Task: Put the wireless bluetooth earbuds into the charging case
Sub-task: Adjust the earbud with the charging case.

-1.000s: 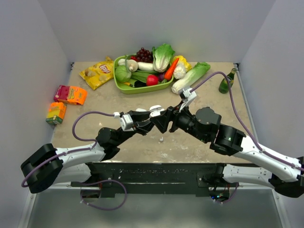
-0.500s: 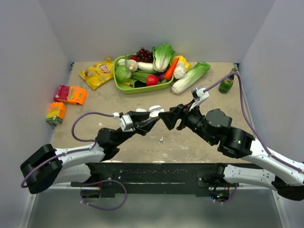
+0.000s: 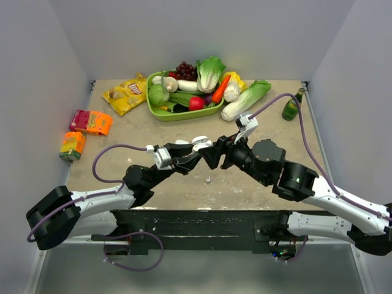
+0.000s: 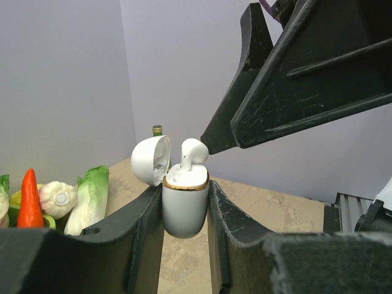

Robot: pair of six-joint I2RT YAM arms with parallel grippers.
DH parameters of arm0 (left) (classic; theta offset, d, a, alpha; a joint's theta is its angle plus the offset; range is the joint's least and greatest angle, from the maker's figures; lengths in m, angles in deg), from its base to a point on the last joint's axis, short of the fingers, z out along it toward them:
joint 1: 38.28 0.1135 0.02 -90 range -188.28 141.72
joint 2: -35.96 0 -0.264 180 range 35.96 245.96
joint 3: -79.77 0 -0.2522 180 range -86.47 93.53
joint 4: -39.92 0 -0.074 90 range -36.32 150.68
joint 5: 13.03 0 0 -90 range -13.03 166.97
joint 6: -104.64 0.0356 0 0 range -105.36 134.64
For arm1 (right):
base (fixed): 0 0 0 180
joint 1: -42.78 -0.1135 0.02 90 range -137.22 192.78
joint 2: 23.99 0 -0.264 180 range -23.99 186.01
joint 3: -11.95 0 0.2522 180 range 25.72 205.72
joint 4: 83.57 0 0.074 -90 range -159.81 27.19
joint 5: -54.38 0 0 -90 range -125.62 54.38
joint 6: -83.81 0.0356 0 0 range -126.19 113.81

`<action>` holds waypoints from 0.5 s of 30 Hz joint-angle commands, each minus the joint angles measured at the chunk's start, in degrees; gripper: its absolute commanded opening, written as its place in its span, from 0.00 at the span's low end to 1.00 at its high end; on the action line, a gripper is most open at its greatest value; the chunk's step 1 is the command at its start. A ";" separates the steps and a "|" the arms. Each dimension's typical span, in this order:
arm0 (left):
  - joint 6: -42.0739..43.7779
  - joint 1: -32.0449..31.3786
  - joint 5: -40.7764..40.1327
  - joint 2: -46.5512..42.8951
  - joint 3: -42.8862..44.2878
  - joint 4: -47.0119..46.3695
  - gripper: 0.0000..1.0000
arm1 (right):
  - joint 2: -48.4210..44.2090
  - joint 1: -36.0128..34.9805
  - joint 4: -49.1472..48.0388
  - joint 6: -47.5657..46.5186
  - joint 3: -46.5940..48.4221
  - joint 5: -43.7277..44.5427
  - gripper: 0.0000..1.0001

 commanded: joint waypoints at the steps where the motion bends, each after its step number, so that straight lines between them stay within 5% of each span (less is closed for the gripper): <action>1: 0.92 -0.05 0.37 -0.47 0.41 -28.61 0.00 | 0.55 -0.11 -2.64 0.60 -0.08 -0.83 0.66; 15: 0.66 -0.05 0.19 0.23 0.41 -29.58 0.00 | 1.52 -0.11 -6.24 0.43 0.01 -4.34 0.65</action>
